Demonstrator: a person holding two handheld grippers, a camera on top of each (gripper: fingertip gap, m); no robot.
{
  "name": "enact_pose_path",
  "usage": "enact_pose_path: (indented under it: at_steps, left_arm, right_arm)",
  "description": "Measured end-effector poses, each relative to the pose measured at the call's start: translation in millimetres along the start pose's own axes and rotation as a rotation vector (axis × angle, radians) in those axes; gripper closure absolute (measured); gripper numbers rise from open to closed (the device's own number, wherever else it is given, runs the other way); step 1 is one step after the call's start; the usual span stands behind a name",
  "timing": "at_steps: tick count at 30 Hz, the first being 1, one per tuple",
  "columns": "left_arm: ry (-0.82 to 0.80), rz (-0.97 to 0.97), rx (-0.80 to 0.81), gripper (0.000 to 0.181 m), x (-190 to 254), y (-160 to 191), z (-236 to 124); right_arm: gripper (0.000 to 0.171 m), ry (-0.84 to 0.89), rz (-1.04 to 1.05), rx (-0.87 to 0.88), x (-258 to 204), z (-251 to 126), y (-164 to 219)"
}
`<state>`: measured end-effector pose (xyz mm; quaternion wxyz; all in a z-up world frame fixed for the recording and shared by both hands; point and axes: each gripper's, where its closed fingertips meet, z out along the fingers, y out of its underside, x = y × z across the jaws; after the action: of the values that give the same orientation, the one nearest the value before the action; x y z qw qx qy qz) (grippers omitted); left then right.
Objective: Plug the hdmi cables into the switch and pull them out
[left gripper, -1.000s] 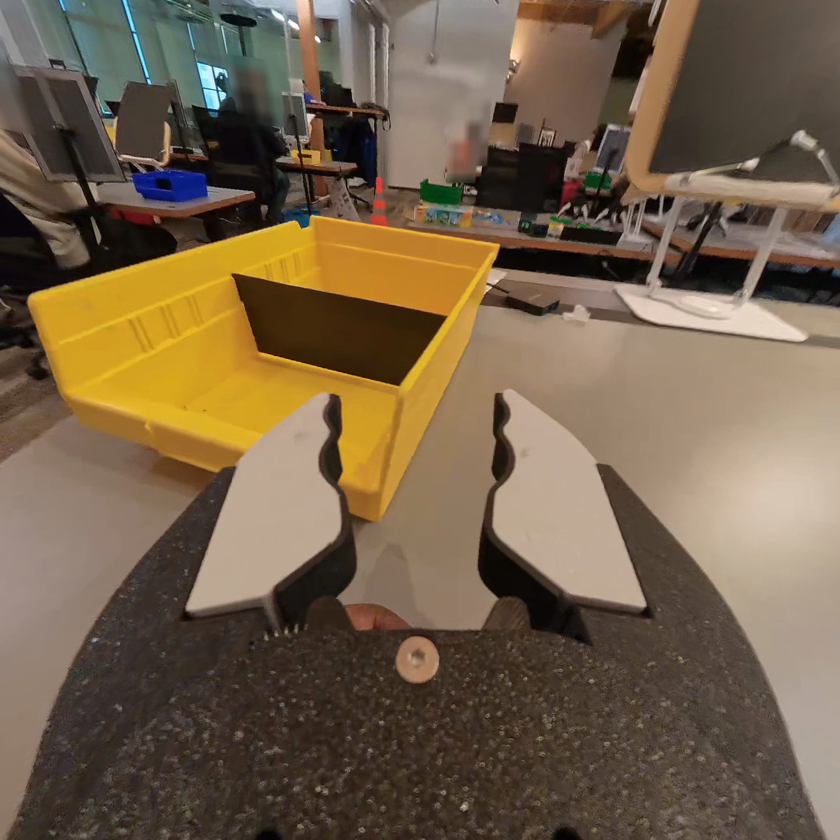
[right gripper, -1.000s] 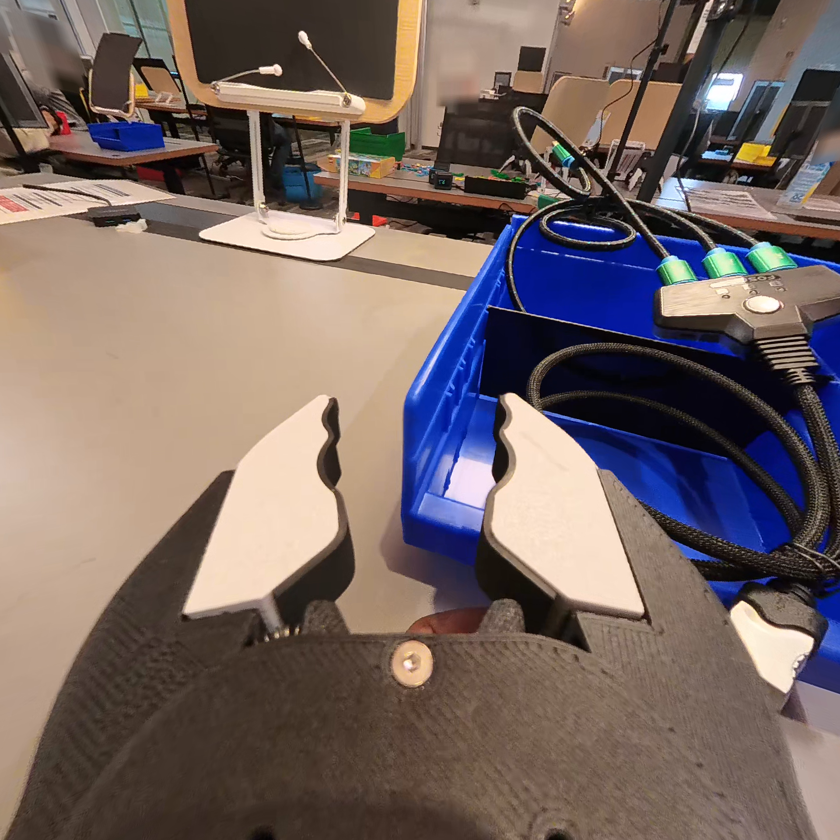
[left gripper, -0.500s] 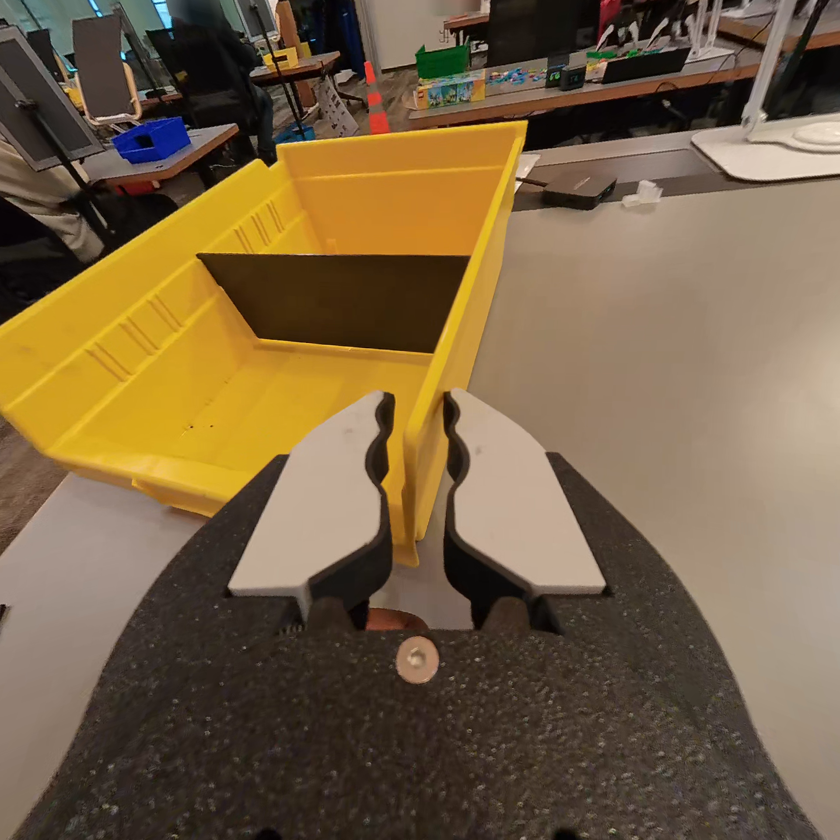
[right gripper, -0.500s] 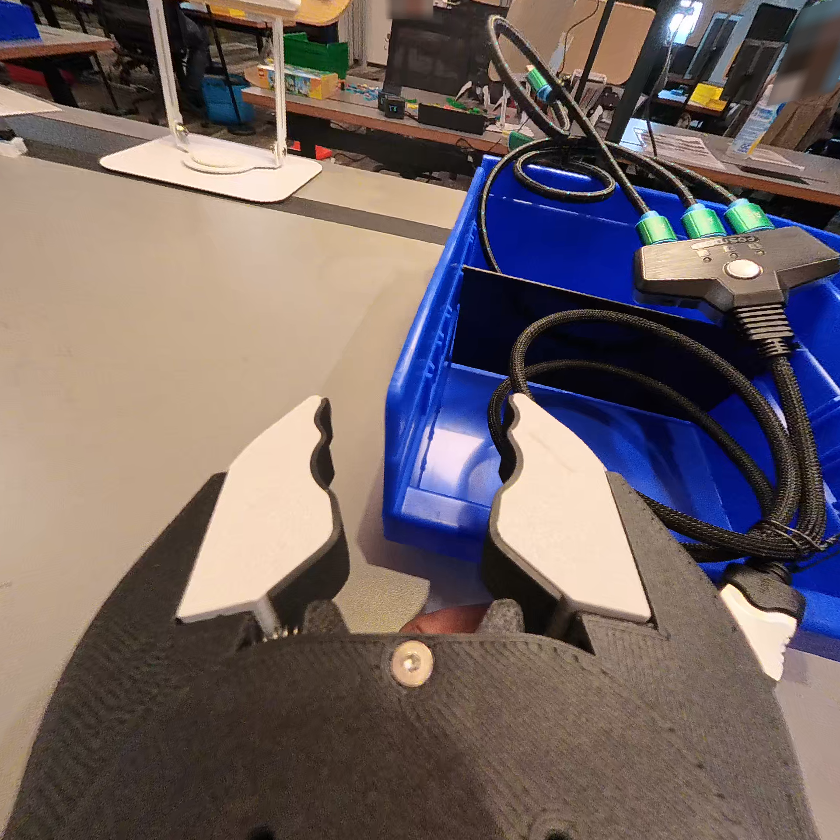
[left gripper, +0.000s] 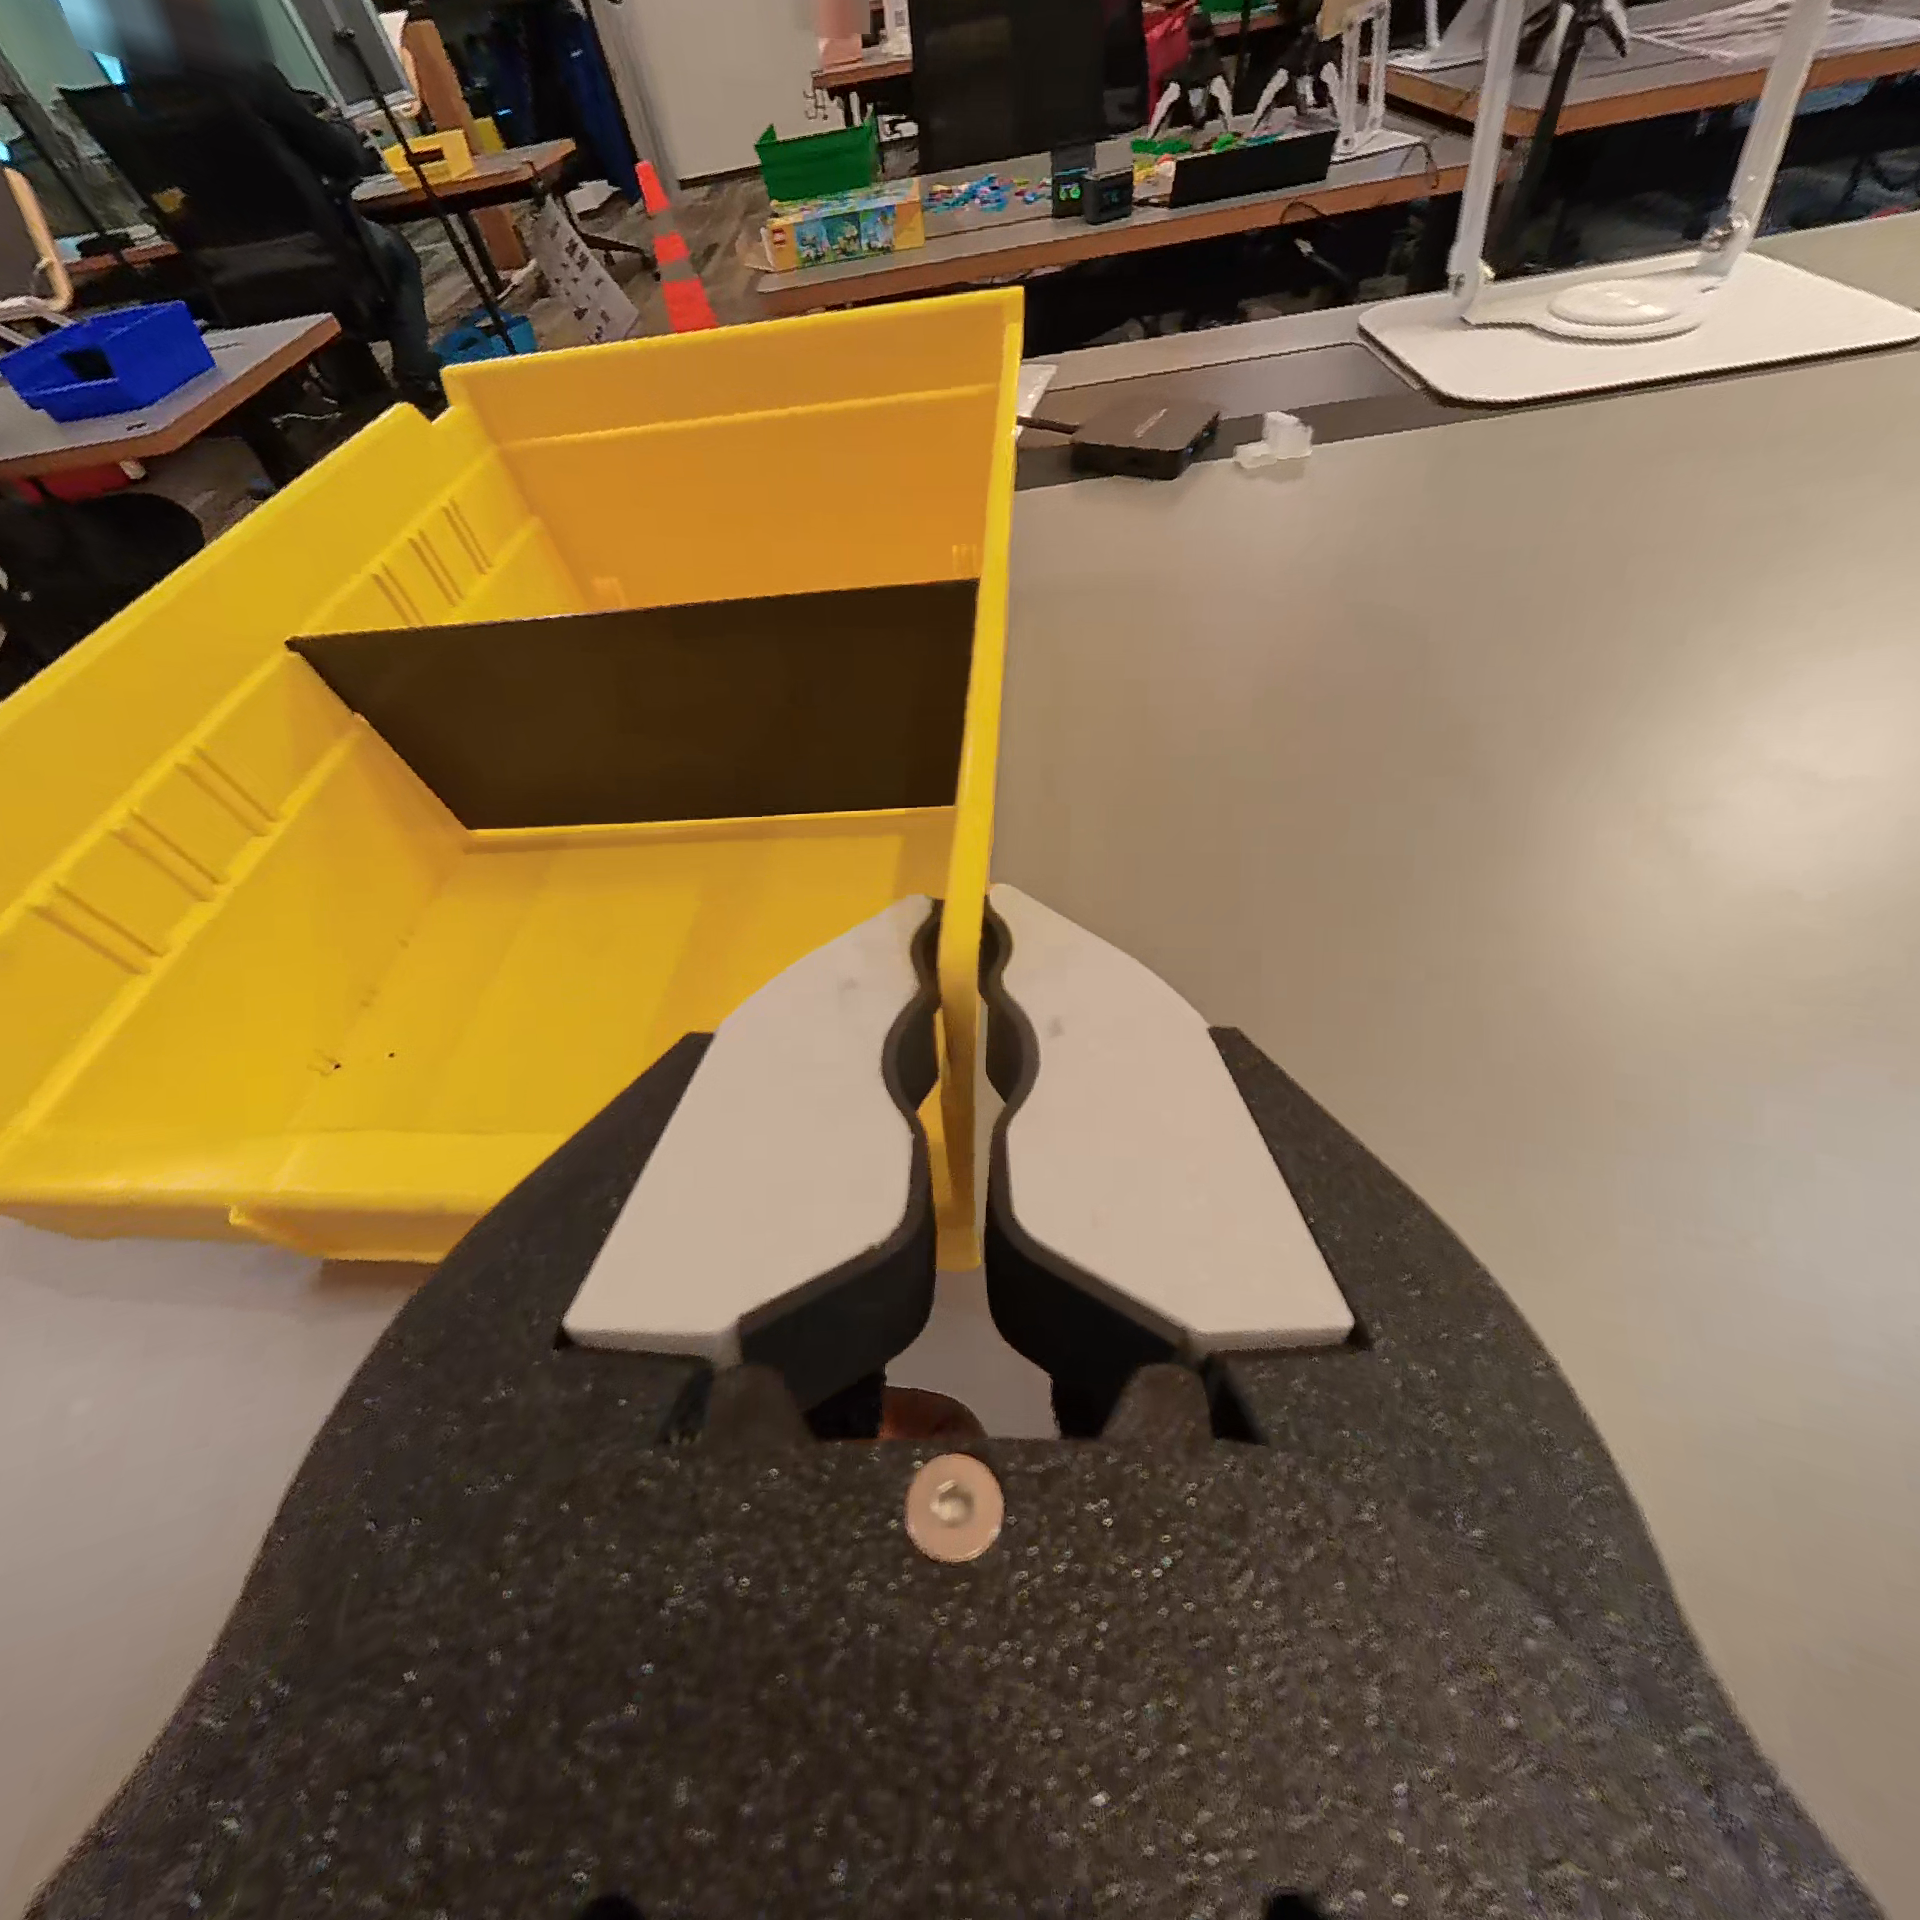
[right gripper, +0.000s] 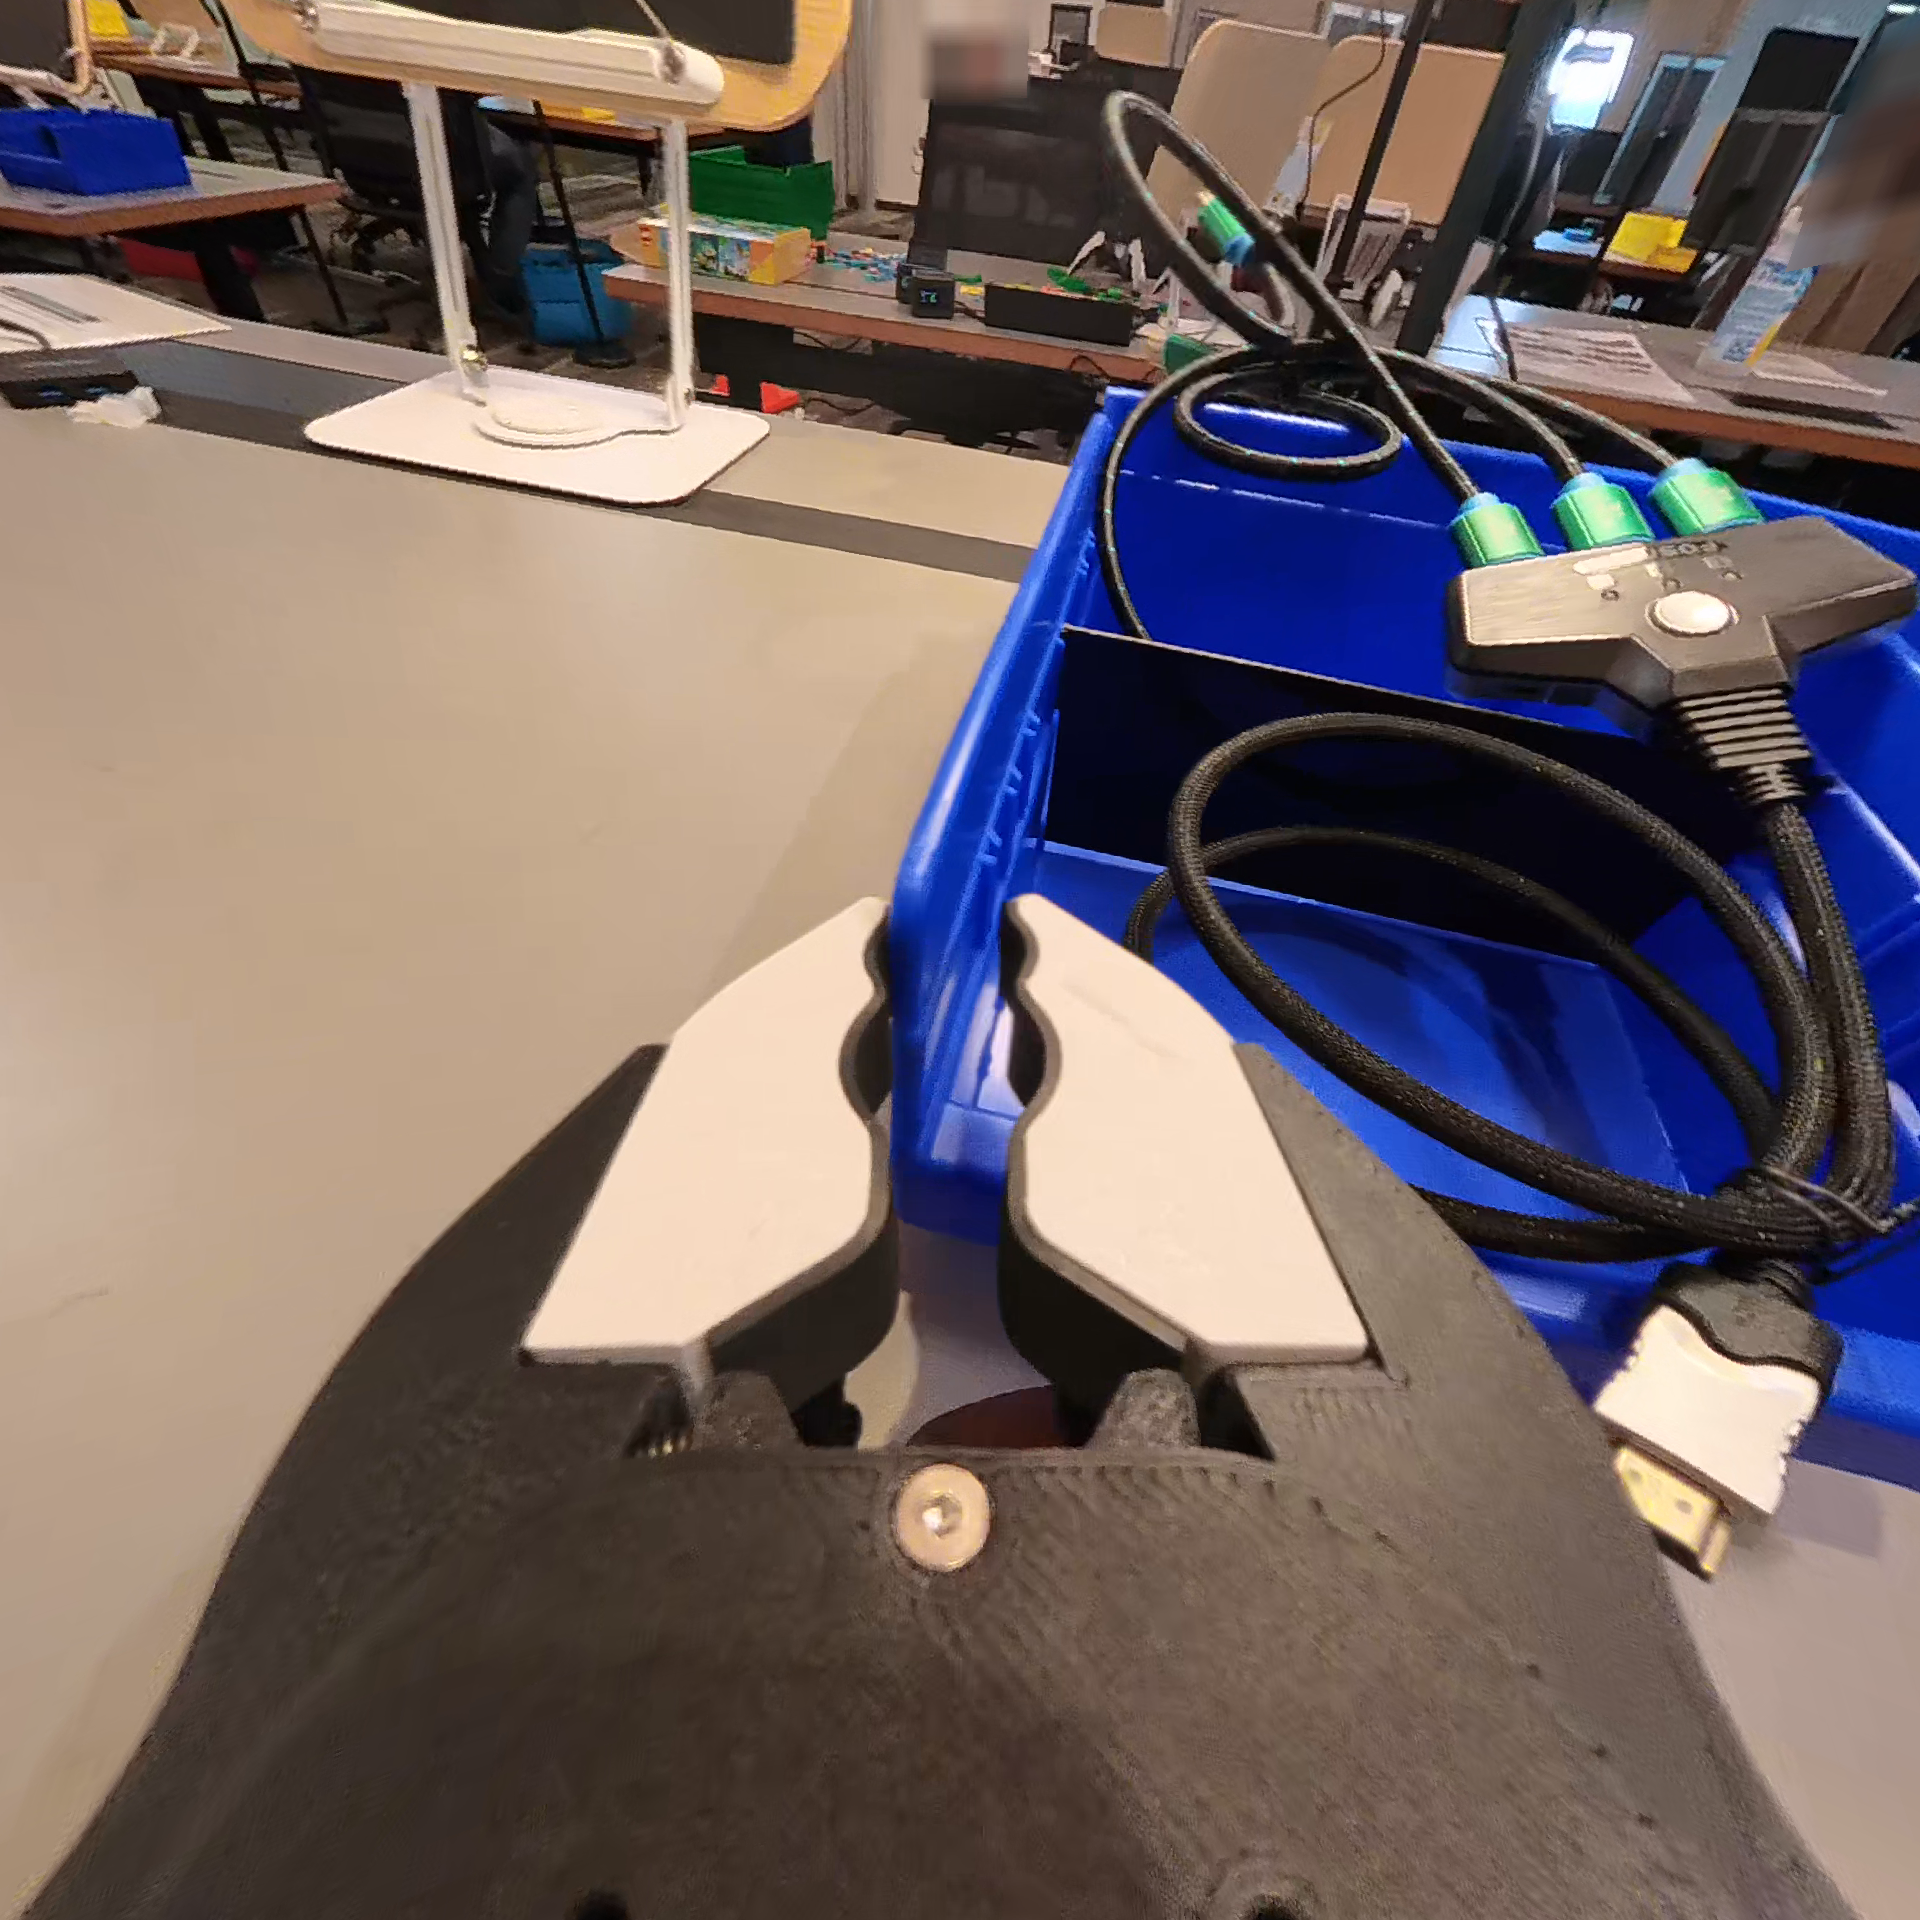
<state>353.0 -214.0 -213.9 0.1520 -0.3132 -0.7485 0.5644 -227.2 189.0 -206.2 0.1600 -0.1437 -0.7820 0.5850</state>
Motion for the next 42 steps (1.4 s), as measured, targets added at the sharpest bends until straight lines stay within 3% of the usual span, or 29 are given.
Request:
enact_pose_path:
  at_steps: [2,9,22,31,42]
  left_arm:
    - [0.035,0.033,-0.005,0.178,9.2,0.1,-3.6]
    - [0.171,0.128,0.044,0.179,43.8,-8.8,-27.9]
    - [0.77,0.314,0.143,0.179,150.6,-6.3,-87.1]
    - [1.135,0.456,0.202,0.179,213.0,7.1,-132.3]
    - [1.506,0.528,0.208,0.178,251.2,24.2,-189.9]
  right_arm:
    - [0.162,-0.003,-0.024,-0.001,-3.7,1.4,-0.5]
    - [0.162,-0.024,-0.006,-0.028,-4.8,1.6,0.0]
    - [0.159,-0.256,-0.014,-0.024,-39.7,-0.7,-2.2]
    - [0.159,-0.562,-0.079,-0.023,-96.7,-7.3,-5.0]
    - [0.161,-1.022,-0.196,-0.003,-166.0,-30.0,-4.3]
